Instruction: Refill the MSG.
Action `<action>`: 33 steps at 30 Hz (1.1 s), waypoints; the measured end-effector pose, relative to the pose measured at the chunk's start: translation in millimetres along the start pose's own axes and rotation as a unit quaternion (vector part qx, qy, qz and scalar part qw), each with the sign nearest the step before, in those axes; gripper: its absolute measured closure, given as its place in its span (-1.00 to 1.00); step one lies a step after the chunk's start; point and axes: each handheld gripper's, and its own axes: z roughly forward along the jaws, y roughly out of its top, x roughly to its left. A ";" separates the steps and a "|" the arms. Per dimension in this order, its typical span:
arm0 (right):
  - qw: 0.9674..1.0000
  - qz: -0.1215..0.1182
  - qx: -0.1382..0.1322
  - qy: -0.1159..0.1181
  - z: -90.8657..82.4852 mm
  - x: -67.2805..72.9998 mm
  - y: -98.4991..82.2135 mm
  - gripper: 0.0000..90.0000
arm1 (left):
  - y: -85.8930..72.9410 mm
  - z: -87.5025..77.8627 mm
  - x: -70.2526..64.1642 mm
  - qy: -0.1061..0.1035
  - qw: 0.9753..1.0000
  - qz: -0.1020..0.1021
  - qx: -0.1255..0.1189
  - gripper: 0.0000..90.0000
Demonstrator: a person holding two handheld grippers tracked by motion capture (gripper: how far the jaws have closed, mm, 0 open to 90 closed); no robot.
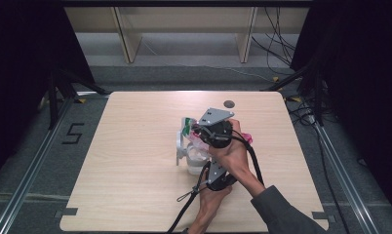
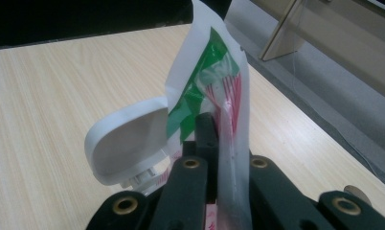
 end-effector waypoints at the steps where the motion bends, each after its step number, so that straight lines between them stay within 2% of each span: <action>1: 1.000 0.000 0.000 0.000 0.0 0.0 0.0 1.00 | 0.0 0.0 0.0 0.000 1.000 0.000 0.000 0.65; 7: 1.000 -0.004 -0.002 0.001 0.3 1.0 -0.3 1.00 | -0.7 -0.7 -0.3 -0.001 1.000 0.002 0.001 0.64; 10: 1.000 0.004 0.000 0.001 0.5 0.7 -1.0 1.00 | -0.5 -1.0 -0.4 -0.001 1.000 0.003 0.001 0.65; 11: 1.000 0.002 -0.003 0.003 0.0 -0.5 -0.6 1.00 | 1.1 -5.6 4.9 0.007 0.999 0.042 0.034 0.64; 12: 1.000 0.009 -0.003 0.004 -0.8 -0.1 -0.3 1.00 | 0.1 -1.7 0.4 0.001 1.000 0.009 0.005 0.65; 14: 1.000 0.000 -0.001 0.004 0.5 0.6 -0.6 1.00 | -1.0 -0.8 -0.4 -0.001 1.000 0.000 0.002 0.65; 16: 1.000 -0.001 0.005 0.000 2.0 1.6 -0.9 1.00 | -0.7 -0.8 -0.4 -0.001 1.000 0.000 0.001 0.65; 19: 1.000 0.004 -0.001 0.002 0.5 0.5 -0.2 1.00 | -0.7 -0.9 -0.2 0.001 1.000 0.001 0.000 0.64; 20: 1.000 -0.003 -0.004 -0.001 1.6 0.4 -0.5 1.00 | -1.1 -0.9 -0.2 0.000 1.000 0.000 0.002 0.64; 21: 1.000 -0.001 0.006 0.001 1.9 0.3 -0.6 1.00 | -0.8 -0.9 -0.4 -0.001 1.000 0.000 0.001 0.64; 23: 1.000 0.007 0.001 -0.002 2.1 1.0 -0.6 1.00 | -0.4 -0.8 -0.5 -0.001 1.000 0.000 -0.001 0.64; 27: 1.000 0.005 0.005 -0.003 2.6 0.8 -0.5 1.00 | -0.9 -0.8 -0.7 -0.002 1.000 -0.001 0.000 0.64; 30: 1.000 -0.002 -0.002 0.000 2.0 -0.3 0.0 1.00 | -0.2 -0.6 -1.2 0.000 1.000 -0.001 -0.003 0.64; 33: 1.000 0.000 0.005 -0.001 3.0 1.5 -0.7 1.00 | -1.0 -0.6 -0.6 -0.002 1.000 0.001 0.000 0.64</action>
